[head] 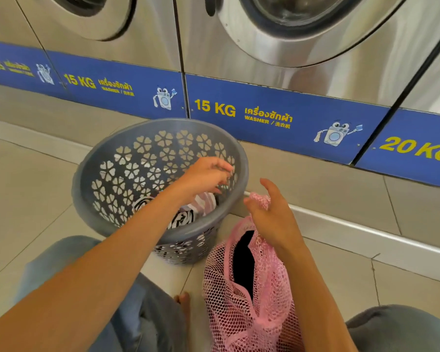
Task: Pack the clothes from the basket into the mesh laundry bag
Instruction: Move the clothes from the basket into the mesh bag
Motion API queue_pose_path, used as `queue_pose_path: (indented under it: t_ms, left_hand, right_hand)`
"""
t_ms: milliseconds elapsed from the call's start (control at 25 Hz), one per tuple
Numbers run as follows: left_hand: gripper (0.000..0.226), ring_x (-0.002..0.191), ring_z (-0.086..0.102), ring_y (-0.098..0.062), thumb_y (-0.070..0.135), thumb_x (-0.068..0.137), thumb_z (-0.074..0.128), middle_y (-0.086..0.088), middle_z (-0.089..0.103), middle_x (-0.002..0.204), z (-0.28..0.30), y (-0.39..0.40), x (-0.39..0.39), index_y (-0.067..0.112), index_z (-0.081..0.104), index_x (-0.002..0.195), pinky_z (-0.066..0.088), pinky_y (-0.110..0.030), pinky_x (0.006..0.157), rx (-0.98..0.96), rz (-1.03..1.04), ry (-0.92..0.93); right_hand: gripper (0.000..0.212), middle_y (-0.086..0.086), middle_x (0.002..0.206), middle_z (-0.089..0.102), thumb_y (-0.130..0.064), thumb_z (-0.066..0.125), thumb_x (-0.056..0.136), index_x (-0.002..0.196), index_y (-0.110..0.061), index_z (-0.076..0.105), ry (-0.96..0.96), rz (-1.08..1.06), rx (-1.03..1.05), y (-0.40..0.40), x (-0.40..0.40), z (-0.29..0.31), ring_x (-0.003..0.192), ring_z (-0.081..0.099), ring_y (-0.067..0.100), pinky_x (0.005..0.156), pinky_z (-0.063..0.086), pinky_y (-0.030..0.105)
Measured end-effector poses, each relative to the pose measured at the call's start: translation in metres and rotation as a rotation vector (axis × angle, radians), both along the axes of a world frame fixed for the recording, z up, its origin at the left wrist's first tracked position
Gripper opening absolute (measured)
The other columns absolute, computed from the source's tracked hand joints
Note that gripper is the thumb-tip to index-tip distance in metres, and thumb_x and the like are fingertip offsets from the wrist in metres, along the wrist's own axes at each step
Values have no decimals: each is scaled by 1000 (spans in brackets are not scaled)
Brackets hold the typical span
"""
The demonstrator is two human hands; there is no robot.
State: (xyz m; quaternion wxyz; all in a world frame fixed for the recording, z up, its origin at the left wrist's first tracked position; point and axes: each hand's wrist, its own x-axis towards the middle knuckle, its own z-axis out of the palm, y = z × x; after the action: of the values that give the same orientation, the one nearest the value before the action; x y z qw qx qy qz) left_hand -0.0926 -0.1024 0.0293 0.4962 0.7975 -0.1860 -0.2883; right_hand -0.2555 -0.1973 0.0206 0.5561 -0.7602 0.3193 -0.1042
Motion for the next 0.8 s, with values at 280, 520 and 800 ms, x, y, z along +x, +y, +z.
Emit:
queue_pose_path:
  t_ms: [280,520,800]
  left_hand:
    - [28,111,62,-31,24,91,59,-11,68,117,-89,-42,49,13,68,115,51,-40,93,726,-472,-389]
    - [92,133,43,-36,46,75,75,-16,41,147,-155,-51,102,23,29,151,43,-44,104,1116,-577,-457]
    - [63,108,62,-22,39,89,65,-6,60,124,-206,-37,114,5,43,137,55,-26,86,1309,-661,-305]
  right_hand:
    - [67,-10,153,44,-51,57,94,152,-50,25,42,83,17,2,23,-16,138,43,16,101,38,32]
    - [68,-30,144,34,-53,50,97,154,-52,13,48,156,3,-5,22,-20,122,37,-7,95,31,19]
    - [67,-38,66,56,-55,45,97,152,-57,7,153,164,-34,-3,24,-20,62,46,-34,55,36,-7]
